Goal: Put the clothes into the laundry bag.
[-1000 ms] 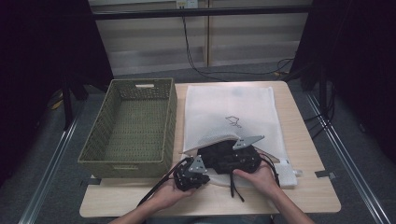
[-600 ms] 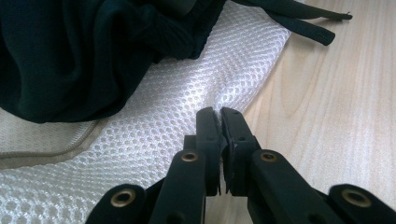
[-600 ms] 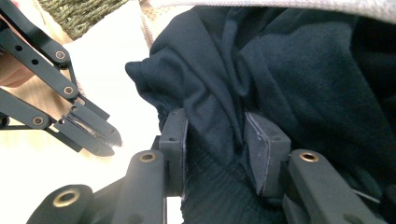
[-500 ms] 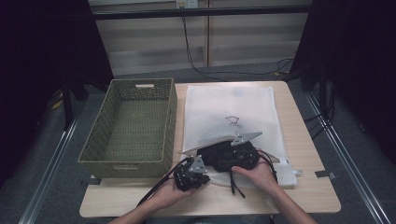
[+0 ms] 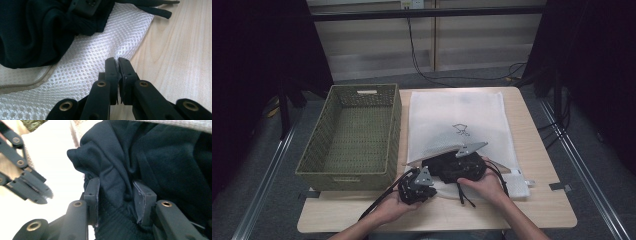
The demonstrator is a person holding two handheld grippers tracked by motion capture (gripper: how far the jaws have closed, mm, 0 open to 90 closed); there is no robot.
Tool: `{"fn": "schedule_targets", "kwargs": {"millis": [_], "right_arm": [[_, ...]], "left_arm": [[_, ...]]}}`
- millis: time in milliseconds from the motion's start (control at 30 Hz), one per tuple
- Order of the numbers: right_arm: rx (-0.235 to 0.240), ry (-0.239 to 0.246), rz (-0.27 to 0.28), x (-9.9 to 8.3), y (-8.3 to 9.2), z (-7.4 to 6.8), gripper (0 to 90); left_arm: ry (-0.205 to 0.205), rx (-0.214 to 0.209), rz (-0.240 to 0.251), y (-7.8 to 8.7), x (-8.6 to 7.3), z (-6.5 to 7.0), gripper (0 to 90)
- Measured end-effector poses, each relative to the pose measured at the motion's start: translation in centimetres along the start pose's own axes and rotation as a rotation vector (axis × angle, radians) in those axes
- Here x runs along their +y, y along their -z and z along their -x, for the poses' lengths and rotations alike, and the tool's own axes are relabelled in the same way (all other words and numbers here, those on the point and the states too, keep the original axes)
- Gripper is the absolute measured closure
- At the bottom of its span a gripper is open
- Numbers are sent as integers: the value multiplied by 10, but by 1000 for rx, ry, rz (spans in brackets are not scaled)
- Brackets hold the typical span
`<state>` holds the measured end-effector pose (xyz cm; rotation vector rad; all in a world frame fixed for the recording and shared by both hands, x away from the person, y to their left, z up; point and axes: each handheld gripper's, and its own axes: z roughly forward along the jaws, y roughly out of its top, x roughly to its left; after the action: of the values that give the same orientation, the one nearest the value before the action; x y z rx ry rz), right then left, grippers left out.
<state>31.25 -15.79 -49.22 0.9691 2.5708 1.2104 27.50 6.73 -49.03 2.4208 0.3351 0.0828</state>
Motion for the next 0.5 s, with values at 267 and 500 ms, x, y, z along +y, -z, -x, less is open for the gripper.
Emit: {"fn": "schedule_targets", "kwargs": {"millis": [267,500], "right_arm": [[-46,-27,-6,7,-6,3,611],[-112,-63,-5,15,-12,10,613]], "left_arm": [[4,10,4,-1,0,0,869],[3,1,-1,0,0,0,870]]}}
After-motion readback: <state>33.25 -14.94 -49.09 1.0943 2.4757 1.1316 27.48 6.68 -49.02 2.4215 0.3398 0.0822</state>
